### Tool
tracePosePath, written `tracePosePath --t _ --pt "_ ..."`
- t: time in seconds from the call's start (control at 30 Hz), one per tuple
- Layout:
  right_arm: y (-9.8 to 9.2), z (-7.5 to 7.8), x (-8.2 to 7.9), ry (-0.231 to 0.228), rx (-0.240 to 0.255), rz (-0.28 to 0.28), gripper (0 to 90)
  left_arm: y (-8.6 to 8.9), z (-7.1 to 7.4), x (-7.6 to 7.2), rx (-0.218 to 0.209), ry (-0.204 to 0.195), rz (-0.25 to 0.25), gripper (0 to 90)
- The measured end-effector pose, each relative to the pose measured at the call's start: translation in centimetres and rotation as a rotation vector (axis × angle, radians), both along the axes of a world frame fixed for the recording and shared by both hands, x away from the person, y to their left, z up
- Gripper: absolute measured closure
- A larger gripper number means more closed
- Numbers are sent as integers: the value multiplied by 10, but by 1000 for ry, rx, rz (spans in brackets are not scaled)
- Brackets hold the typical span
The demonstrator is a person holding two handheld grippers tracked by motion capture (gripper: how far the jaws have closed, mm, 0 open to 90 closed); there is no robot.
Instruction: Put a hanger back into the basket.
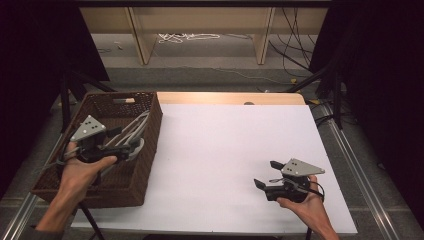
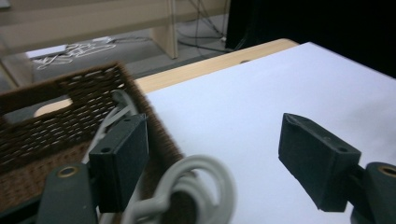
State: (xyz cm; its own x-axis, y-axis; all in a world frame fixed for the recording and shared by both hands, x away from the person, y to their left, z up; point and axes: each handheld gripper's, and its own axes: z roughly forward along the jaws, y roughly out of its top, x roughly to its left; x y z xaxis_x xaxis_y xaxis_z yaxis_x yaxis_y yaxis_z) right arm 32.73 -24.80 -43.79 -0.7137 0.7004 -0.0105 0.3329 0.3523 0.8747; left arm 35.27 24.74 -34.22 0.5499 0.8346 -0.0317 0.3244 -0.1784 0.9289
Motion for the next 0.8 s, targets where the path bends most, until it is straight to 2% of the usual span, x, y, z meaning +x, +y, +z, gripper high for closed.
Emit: tracePosePath --t 0.13,0.27,0.3,0.4,0.43,0.47,0.5,0.57,0.6,0.63,0.7,0.73,0.8 --pt "-1 1 -1 -2 26 -14 178 -16 -1 -6 -56 -31 -38 197" --pt "-1 3 -4 -13 55 -33 177 -32 -1 -14 -69 -71 -91 161" --pt "0 4 -6 0 63 -31 178 -36 -2 -15 -69 -73 -107 158" --pt "0 4 -8 -20 97 -40 177 -47 -6 -21 -73 -100 -133 157" --pt "-1 6 -10 -8 81 -55 178 -50 -8 -23 -70 -103 -147 159" --pt "-1 5 -10 -19 101 -47 178 -54 -10 -25 -78 -99 -157 159" --pt "-1 6 -11 -12 90 -53 177 -57 -13 -27 -86 -92 -164 159" --pt "-1 6 -12 -14 102 -54 177 -62 -19 -29 -101 -91 -177 159" --pt "-1 6 -13 -29 100 -53 177 -63 -20 -29 -98 -88 -176 158" --pt "0 6 -13 -18 111 -52 177 -65 -23 -29 -96 -89 -186 158" --pt "0 6 -14 -27 115 -55 177 -67 -27 -30 -100 -97 -206 158" --pt "0 7 -16 -22 101 -55 177 -69 -29 -32 -111 -95 -207 158" --pt "0 7 -17 -17 112 -52 177 -72 -34 -34 -98 -106 -209 158"
